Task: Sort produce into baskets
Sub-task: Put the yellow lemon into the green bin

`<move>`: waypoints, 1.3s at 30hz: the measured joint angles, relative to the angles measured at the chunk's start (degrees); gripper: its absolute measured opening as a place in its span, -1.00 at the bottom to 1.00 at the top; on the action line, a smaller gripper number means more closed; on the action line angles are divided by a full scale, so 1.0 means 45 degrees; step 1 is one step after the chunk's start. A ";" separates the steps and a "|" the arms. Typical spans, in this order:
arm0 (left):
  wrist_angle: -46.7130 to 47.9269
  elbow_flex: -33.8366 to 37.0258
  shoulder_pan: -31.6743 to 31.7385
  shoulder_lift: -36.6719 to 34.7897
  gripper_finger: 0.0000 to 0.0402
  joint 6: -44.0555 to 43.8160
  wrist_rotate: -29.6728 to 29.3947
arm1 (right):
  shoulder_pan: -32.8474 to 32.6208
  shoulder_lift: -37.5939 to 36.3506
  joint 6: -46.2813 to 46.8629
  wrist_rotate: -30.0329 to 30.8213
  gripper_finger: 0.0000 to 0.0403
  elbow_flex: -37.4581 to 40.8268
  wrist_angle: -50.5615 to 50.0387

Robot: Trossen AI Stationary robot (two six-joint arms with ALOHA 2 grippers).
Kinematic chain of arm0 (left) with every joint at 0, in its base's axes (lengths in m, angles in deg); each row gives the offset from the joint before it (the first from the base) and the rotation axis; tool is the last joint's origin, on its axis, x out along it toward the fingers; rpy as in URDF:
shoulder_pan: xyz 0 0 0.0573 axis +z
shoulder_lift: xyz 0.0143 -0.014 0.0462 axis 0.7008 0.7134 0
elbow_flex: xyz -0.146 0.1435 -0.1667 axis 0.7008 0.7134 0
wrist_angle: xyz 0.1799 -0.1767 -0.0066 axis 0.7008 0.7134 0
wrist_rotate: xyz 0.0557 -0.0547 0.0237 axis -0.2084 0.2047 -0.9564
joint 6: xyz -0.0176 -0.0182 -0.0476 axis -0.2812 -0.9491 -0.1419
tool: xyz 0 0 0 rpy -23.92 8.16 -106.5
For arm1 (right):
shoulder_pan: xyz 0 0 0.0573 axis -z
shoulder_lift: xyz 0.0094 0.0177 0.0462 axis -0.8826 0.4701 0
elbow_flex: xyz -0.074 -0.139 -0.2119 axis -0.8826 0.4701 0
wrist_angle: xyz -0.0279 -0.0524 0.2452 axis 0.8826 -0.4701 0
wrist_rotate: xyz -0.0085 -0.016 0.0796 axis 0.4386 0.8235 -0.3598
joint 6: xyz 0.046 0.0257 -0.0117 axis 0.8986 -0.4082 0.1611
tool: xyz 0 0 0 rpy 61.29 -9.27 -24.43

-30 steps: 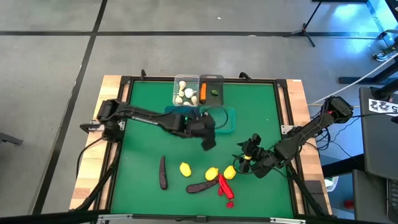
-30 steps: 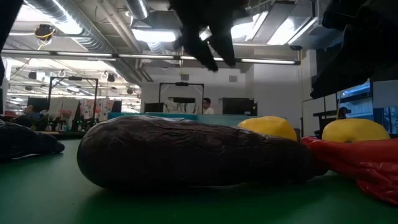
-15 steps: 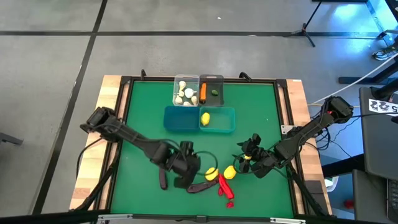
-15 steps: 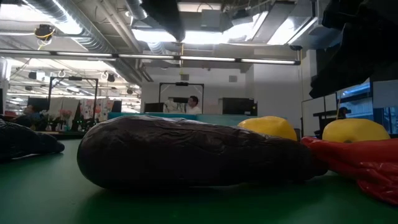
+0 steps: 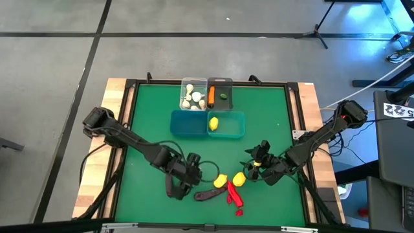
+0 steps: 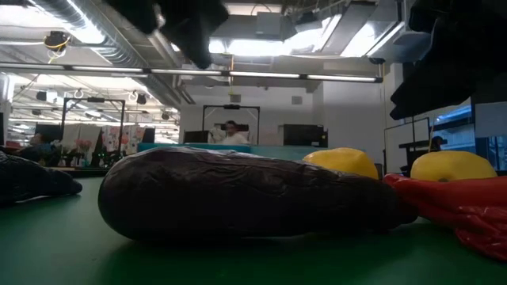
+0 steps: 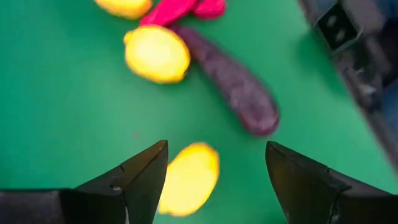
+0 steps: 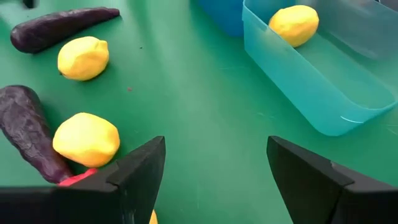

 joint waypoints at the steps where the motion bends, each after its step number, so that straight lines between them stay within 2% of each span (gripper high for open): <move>1: -0.0129 0.0432 0.0093 -0.0284 0.32 0.0252 0.0001 | 0.0000 0.0000 0.0004 0.0000 0.39 0.0000 -0.0008; 6: -0.2141 0.2882 0.0570 -0.1488 0.32 0.1141 0.0047 | 0.0000 0.0000 -0.0001 0.0000 0.39 0.0000 -0.0004; 9: -0.3400 0.3616 0.0790 -0.1578 0.32 0.1515 0.0040 | 0.0000 0.0000 -0.0001 0.0003 0.39 0.0000 0.0001; 13: -0.4602 0.3716 0.0804 -0.1486 0.32 0.2474 0.0072 | 0.0000 0.0000 -0.0001 0.0000 0.39 -0.0005 -0.0003; 18: -0.5181 0.3746 0.0861 -0.1395 0.32 0.3178 0.1002 | 0.0000 0.0000 -0.0001 0.0117 0.39 -0.0005 -0.0008; 23: -0.5284 0.3745 0.0987 -0.1078 0.32 0.3666 0.1249 | 0.0000 0.0000 -0.0001 0.0141 0.39 -0.0005 -0.0004; 34: -0.5217 0.3786 0.1043 0.0147 0.32 0.3353 0.1635 | 0.0000 0.0000 -0.0001 0.0198 0.39 -0.0005 0.0010; 39: -0.5825 0.4778 0.1176 0.0151 0.32 0.3229 0.1572 | 0.0000 0.0000 -0.0005 0.0199 0.39 -0.0005 -0.0004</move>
